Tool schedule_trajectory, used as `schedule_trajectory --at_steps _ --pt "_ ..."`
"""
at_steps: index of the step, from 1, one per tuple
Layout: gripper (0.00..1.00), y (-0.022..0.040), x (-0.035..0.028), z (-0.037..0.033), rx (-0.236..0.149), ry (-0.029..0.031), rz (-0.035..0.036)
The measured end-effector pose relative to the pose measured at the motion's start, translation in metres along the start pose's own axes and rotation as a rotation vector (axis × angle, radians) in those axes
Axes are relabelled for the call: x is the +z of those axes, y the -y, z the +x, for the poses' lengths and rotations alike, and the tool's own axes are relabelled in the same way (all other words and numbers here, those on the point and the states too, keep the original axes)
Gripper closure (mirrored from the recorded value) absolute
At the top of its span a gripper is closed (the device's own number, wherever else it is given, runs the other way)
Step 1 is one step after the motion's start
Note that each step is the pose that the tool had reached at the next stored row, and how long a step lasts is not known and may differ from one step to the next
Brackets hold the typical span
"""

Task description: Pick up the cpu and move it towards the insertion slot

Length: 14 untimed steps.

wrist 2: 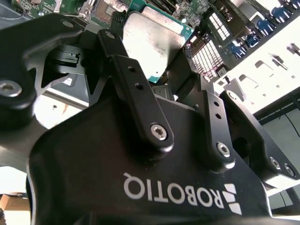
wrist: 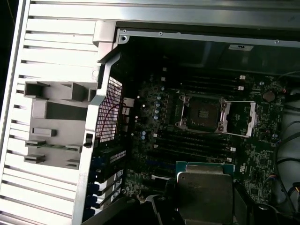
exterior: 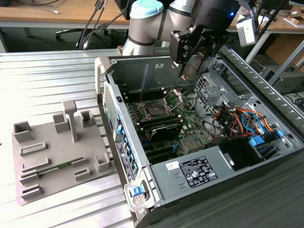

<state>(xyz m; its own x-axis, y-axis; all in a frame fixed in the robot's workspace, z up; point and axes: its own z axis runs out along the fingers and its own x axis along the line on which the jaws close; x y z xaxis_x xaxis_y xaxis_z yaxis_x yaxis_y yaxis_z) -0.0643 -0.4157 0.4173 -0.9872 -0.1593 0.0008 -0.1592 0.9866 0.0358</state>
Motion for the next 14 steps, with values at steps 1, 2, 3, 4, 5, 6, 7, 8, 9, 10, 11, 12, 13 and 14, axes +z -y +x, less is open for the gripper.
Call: schedule_trajectory --at_steps 1,2,3,4,5,6,7,8,9,10,11,12,13,14 --pt "0.45 0.0 0.0001 -0.0003 0.0 0.0 0.0001" --pt "0.45 0.0001 0.0001 -0.0005 0.0 0.0 0.0" --pt "0.45 0.0001 0.0002 -0.0007 0.0 0.0 0.0" --pt "0.45 0.0001 0.0002 -0.0009 0.0 0.0 0.0001" --pt "0.45 0.0002 0.0003 -0.0012 0.0 0.0 0.0" --pt "0.45 0.0002 0.0004 -0.0015 0.0 0.0 0.0001" --pt "0.45 0.0003 0.0005 -0.0017 0.0 0.0 0.0" --pt "0.45 0.0003 0.0005 -0.0019 0.0 0.0 0.0" --pt "0.45 0.0004 0.0006 -0.0021 0.0 0.0 0.0" --pt "0.45 0.0004 0.0007 -0.0023 0.0 0.0 0.0" --pt "0.45 0.0004 0.0007 -0.0025 0.0 0.0 0.0" --pt "0.45 0.0005 0.0008 -0.0026 0.0 0.0 0.0" --pt "0.45 0.0005 0.0008 -0.0028 0.0 0.0 0.0001" --pt "0.45 0.0005 0.0009 -0.003 0.0 0.0 0.0"
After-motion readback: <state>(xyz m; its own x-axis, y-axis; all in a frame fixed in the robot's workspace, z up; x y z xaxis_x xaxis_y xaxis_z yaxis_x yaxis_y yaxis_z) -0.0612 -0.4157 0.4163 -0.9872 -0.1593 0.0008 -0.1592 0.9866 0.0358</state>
